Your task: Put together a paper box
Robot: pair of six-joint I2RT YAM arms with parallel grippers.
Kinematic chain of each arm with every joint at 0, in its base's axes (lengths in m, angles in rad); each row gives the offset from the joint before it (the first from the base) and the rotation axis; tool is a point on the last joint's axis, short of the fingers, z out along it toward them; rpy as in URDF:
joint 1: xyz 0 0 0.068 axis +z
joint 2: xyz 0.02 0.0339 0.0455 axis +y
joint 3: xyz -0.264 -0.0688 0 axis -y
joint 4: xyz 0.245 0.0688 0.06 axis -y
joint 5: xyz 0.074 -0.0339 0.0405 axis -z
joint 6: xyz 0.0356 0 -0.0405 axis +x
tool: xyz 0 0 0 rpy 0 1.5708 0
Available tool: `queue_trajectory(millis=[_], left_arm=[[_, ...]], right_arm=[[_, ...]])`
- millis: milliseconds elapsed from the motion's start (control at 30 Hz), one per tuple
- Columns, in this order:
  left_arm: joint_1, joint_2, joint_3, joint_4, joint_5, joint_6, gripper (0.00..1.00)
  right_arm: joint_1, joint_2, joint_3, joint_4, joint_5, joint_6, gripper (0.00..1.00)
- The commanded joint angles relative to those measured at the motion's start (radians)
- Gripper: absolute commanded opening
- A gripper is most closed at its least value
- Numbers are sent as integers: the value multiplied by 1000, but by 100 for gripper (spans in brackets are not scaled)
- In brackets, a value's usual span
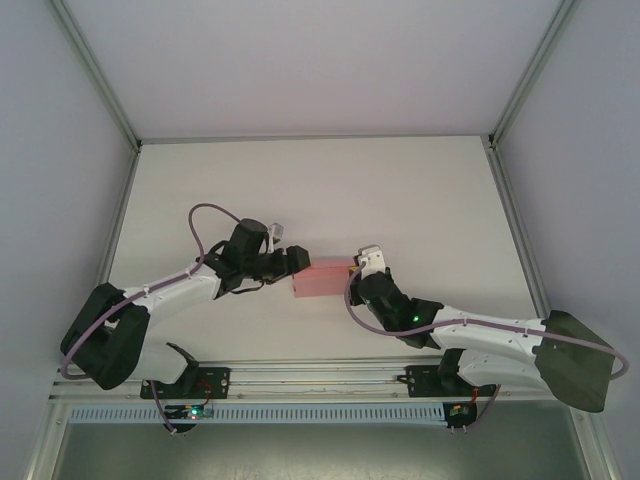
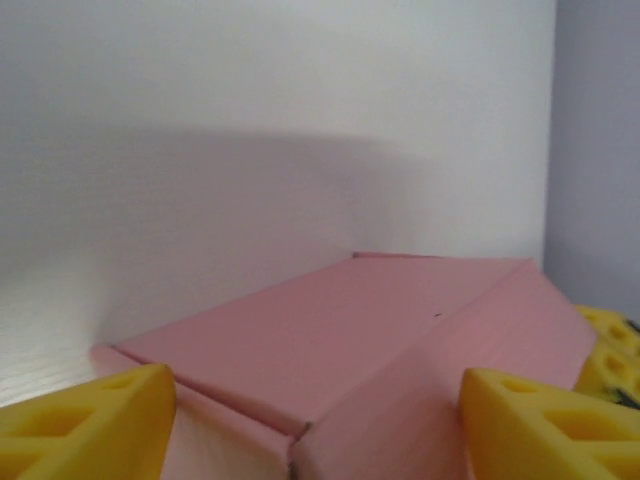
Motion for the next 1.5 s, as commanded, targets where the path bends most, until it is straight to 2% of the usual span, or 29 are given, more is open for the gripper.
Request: queue_trajectory(millis=[0, 67, 267, 367, 400, 533, 633, 733, 833, 967, 1133, 1167, 1233, 1333, 1467], left_arm=[[3, 29, -58, -1, -13, -14, 67], [2, 27, -81, 16, -5, -20, 66], [0, 30, -93, -8, -12, 11, 63], [2, 44, -90, -11, -9, 20, 61], [2, 49, -91, -6, -8, 20, 61], [-2, 55, -90, -8, 0, 37, 60], [-6, 55, -92, -14, -2, 40, 60], [-5, 53, -93, -22, -12, 44, 59], [-6, 54, -109, -10, -18, 41, 59], [-5, 73, -138, 23, -11, 43, 56], [-3, 104, -194, 113, 6, 18, 49], [-2, 115, -199, 127, 16, 22, 45], [-3, 132, -201, 128, 21, 26, 35], [-3, 149, -209, 143, 26, 24, 25], [-3, 156, -232, 163, 14, 26, 7]], right_arm=[[17, -10, -31, -180, -111, -6, 12], [16, -52, -20, -183, -121, -7, 27], [-17, -204, 29, -188, -162, 3, 51], [-58, -248, 55, -182, -227, -12, 79], [-72, -255, 64, -183, -239, -14, 83], [-121, -213, 105, -187, -223, 14, 89], [-142, -133, 142, -191, -219, 24, 88], [-157, -53, 159, -227, -222, 40, 83], [-198, -7, 110, -222, -260, 113, 67], [-249, 4, -7, -150, -352, 206, 53], [-260, 2, -143, -34, -372, 248, 44], [-265, 7, -157, -20, -386, 247, 43], [-269, 20, -162, -19, -402, 247, 33], [-270, 39, -167, -19, -422, 243, 27], [-270, 70, -206, 32, -420, 255, 25]])
